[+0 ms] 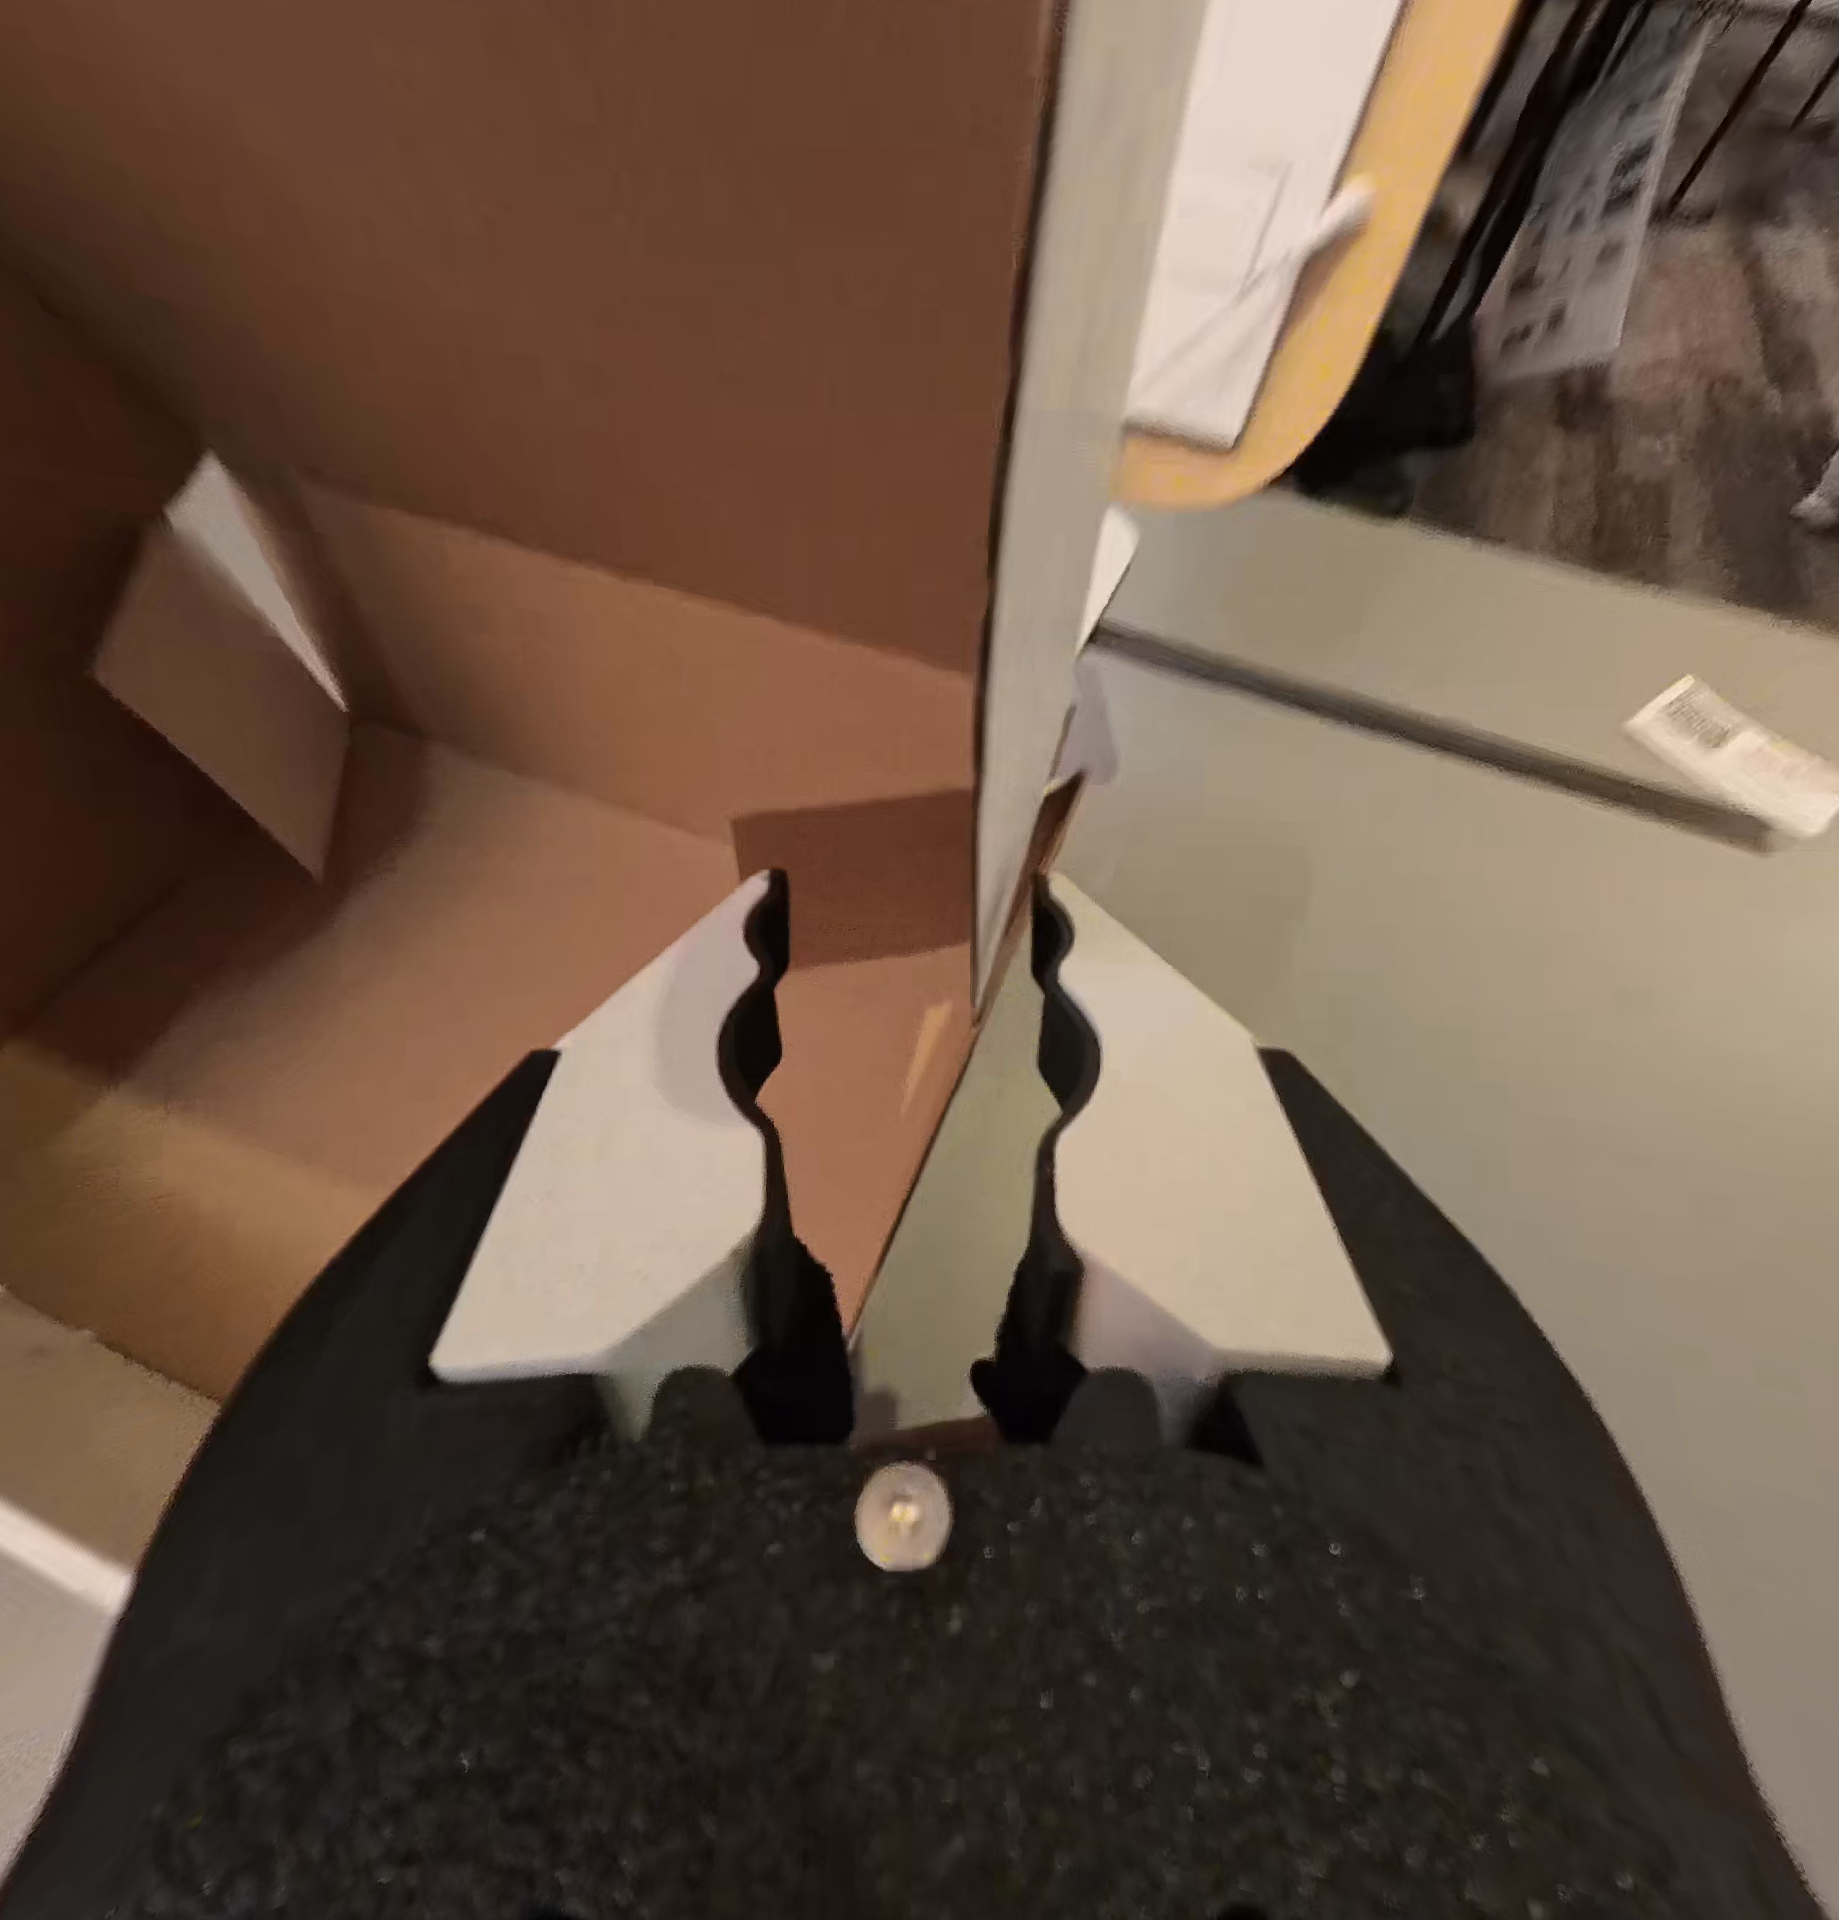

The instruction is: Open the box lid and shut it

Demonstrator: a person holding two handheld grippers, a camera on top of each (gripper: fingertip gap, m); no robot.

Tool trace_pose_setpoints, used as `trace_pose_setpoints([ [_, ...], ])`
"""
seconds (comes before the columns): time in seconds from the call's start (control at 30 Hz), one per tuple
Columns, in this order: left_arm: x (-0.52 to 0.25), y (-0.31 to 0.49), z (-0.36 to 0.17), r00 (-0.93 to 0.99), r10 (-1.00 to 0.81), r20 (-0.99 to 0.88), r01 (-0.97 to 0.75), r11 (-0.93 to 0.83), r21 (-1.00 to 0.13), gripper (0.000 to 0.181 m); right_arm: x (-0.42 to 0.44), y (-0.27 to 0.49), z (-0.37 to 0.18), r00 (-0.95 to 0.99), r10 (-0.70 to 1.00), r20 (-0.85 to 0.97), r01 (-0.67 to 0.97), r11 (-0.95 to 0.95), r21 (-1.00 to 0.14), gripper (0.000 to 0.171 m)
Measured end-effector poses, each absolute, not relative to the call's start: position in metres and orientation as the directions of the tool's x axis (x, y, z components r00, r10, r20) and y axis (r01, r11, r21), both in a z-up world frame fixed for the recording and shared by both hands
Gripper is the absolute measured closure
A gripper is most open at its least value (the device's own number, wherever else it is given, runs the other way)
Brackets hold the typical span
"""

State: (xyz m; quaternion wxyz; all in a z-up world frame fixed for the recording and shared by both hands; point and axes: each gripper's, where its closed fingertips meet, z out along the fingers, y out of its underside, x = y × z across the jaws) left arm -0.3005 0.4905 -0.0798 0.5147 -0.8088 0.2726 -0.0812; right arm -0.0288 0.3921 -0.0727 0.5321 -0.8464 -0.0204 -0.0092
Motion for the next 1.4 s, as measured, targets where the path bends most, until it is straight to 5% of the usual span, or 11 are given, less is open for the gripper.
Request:
trace_pose_setpoints([
  [0.13, -0.294, 0.488, -0.079, 0.834, -0.525, -0.170, -0.375, -0.312, -0.873, 0.178, -0.007, 0.375, -0.004, 0.992, -0.079, 0.099, 0.074, -0.275, -0.959, 0.143],
  [0.2, -0.290, 0.487, -0.078, 0.829, -0.533, -0.170, -0.378, -0.309, -0.873, 0.178, -0.013, 0.374, 0.006, 0.993, -0.036, 0.110, 0.094, -0.298, -0.950, 0.165],
  [0.27, -0.284, 0.485, -0.077, 0.823, -0.544, -0.164, -0.378, -0.309, -0.872, 0.177, -0.015, 0.374, 0.006, 0.985, -0.056, 0.165, 0.136, -0.341, -0.930, 0.168],
  [0.5, -0.276, 0.473, -0.081, 0.788, -0.580, -0.205, -0.436, -0.291, -0.851, 0.172, -0.019, 0.366, -0.010, 0.969, -0.126, 0.213, 0.153, -0.369, -0.917, 0.169],
  [0.6, -0.293, 0.457, -0.071, 0.794, -0.545, -0.268, -0.481, -0.295, -0.825, 0.152, -0.019, 0.365, -0.011, 0.979, -0.123, 0.164, 0.111, -0.357, -0.927, 0.170],
  [0.7, -0.305, 0.420, -0.044, 0.802, -0.537, -0.262, -0.440, -0.233, -0.867, 0.157, -0.019, 0.366, -0.010, 0.978, -0.127, 0.168, 0.113, -0.357, -0.927, 0.170],
  [0.87, -0.243, 0.356, -0.017, 0.615, -0.765, -0.192, -0.412, -0.103, -0.906, 0.161, -0.019, 0.368, -0.009, 0.975, -0.126, 0.183, 0.129, -0.352, -0.927, 0.170],
  [1.0, -0.167, 0.339, -0.034, 0.337, -0.939, -0.065, -0.487, -0.115, -0.866, 0.152, -0.018, 0.367, -0.009, 0.979, -0.115, 0.167, 0.118, -0.348, -0.930, 0.170],
  [1.4, -0.058, 0.441, -0.135, 0.275, -0.946, -0.172, -0.726, -0.087, -0.682, 0.155, -0.020, 0.366, -0.010, 0.983, -0.104, 0.151, 0.106, -0.349, -0.931, 0.170],
])
